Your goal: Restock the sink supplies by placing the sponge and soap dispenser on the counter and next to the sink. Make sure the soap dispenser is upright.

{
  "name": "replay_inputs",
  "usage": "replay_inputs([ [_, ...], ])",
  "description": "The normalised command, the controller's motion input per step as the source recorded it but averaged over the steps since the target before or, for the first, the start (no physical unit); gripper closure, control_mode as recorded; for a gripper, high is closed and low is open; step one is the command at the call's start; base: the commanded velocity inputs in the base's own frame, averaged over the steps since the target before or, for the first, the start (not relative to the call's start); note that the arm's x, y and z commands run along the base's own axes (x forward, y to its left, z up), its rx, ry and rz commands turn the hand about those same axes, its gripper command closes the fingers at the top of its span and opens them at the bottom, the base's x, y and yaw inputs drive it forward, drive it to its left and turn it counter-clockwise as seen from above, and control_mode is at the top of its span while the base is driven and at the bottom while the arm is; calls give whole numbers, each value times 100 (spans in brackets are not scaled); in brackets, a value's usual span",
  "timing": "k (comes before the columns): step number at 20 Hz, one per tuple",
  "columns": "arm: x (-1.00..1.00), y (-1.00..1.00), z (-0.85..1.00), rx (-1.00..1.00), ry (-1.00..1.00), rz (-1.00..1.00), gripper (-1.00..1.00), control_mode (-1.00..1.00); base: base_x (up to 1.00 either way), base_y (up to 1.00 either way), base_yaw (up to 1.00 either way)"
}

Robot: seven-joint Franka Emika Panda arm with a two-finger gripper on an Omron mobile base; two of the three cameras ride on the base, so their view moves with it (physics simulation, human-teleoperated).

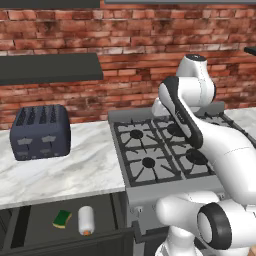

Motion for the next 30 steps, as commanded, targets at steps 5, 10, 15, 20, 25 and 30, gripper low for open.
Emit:
replay_inputs([
  [5,0,0,0,0,0,0,-100,100,-11,0,0],
  [10,0,0,0,0,0,0,-100,100,-64,31,-3],
  [15,0,0,0,0,0,0,-100,100,-42,84,-3],
  [20,0,0,0,0,0,0,-100,100,-6,94,-1],
  [25,0,0,0,0,0,0,-100,100,-39,37,1],
  [30,0,0,0,0,0,0,-100,100,-23,6,3],
])
